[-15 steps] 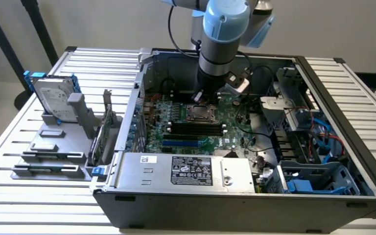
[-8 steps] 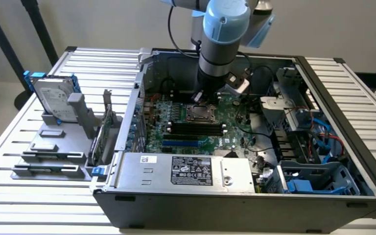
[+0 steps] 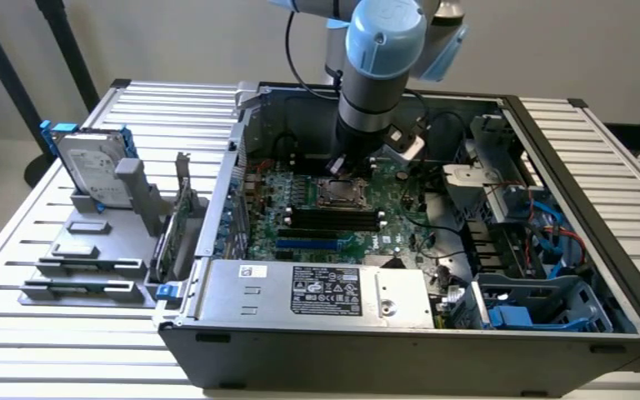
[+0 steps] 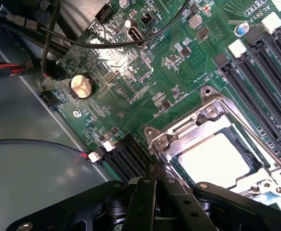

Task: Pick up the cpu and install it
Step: 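Install the first cpu locking lever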

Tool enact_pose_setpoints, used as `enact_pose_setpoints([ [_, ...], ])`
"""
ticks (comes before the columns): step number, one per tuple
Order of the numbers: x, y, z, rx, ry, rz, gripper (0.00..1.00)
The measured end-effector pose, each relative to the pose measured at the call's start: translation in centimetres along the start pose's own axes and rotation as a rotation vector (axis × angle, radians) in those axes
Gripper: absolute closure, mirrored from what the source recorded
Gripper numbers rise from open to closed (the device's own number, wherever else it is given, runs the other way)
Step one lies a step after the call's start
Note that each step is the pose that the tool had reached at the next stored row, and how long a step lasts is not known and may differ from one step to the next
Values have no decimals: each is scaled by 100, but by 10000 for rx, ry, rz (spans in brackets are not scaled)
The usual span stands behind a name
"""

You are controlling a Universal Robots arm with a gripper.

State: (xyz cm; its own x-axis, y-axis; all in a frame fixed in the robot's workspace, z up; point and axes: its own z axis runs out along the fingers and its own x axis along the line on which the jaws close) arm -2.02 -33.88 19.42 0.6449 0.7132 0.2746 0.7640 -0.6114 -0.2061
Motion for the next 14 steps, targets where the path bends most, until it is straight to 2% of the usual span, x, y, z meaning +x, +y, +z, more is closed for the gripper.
enact_pose_setpoints([
  [6, -8, 6, 15, 9, 6, 1, 89],
  [10, -16, 11, 36, 41, 42, 2, 89],
  [14, -10, 9, 26, 65, 47, 7, 89],
])
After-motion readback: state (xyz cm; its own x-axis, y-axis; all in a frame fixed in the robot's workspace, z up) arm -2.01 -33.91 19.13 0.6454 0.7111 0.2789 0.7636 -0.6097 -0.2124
